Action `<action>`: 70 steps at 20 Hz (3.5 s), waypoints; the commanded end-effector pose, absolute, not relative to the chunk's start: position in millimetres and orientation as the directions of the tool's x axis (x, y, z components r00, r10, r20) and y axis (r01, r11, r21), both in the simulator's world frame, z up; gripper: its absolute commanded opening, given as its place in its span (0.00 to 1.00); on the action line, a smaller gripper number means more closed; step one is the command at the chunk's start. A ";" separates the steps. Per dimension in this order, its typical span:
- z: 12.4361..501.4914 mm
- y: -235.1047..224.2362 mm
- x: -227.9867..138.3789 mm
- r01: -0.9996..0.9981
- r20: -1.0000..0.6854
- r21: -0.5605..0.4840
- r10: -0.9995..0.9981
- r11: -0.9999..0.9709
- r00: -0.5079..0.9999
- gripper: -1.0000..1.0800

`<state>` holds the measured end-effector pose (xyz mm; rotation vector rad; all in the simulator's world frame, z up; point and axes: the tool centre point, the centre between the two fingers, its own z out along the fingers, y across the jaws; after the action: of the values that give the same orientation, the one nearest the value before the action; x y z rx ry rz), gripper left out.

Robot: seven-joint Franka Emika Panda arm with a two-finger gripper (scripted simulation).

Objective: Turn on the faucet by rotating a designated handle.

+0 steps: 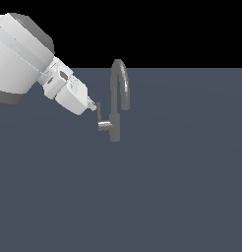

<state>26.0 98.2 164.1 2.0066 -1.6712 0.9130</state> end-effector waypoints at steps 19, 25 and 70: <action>159.9 84.0 42.0 -0.975 0.707 -0.155 -0.707 -0.158 0.002 0.00; 163.5 80.6 27.1 -0.975 0.707 -0.155 -0.707 -0.158 0.002 0.00; 105.2 71.4 -52.3 -0.970 0.698 -0.173 -0.716 -0.172 0.003 0.00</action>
<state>-51.9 72.8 109.5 1.9311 -1.7394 0.9738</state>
